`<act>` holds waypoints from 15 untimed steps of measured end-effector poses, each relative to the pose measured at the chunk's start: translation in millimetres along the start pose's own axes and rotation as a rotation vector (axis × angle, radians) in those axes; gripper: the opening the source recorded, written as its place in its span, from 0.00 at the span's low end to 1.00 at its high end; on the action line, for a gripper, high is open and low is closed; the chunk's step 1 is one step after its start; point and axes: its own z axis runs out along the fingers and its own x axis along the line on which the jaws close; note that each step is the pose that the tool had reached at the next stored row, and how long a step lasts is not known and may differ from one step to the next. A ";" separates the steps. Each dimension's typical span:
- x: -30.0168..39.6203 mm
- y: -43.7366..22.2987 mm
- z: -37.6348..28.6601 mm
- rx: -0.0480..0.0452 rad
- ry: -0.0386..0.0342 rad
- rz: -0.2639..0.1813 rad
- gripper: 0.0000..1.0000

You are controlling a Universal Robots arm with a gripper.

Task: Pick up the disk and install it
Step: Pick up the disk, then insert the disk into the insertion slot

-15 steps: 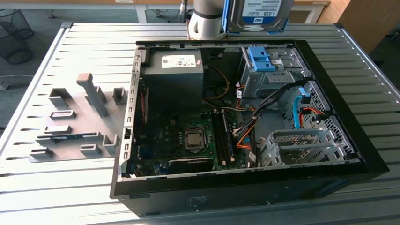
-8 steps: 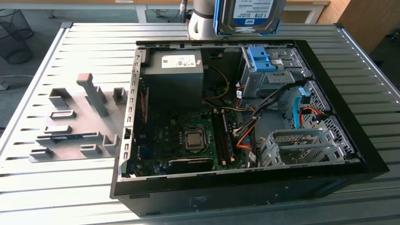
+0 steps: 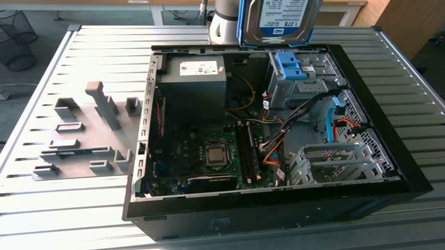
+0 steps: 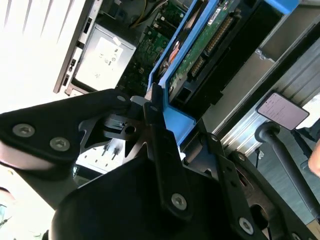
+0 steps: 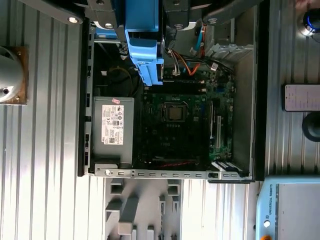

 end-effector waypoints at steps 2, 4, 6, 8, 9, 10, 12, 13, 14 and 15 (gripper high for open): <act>0.0 0.0 -0.1 -0.0001 0.0002 0.000 0.37; 0.0 0.0 -0.1 0.0000 0.0001 0.000 0.37; 0.0 0.0 -0.1 -0.0001 0.0002 0.000 0.37; 0.1 0.1 -0.1 -0.0001 0.0001 0.000 0.37; 0.1 0.1 -0.1 0.0000 0.0001 0.000 0.37; 0.1 0.2 -0.1 0.0000 0.0001 0.000 0.37; 0.1 0.2 -0.1 0.0000 0.0001 0.000 0.37; 0.2 0.2 0.0 0.0000 0.0001 0.000 0.37; 0.2 0.2 -0.1 -0.0001 0.0001 0.000 0.37; 0.2 0.2 -0.1 -0.0001 0.0001 0.000 0.37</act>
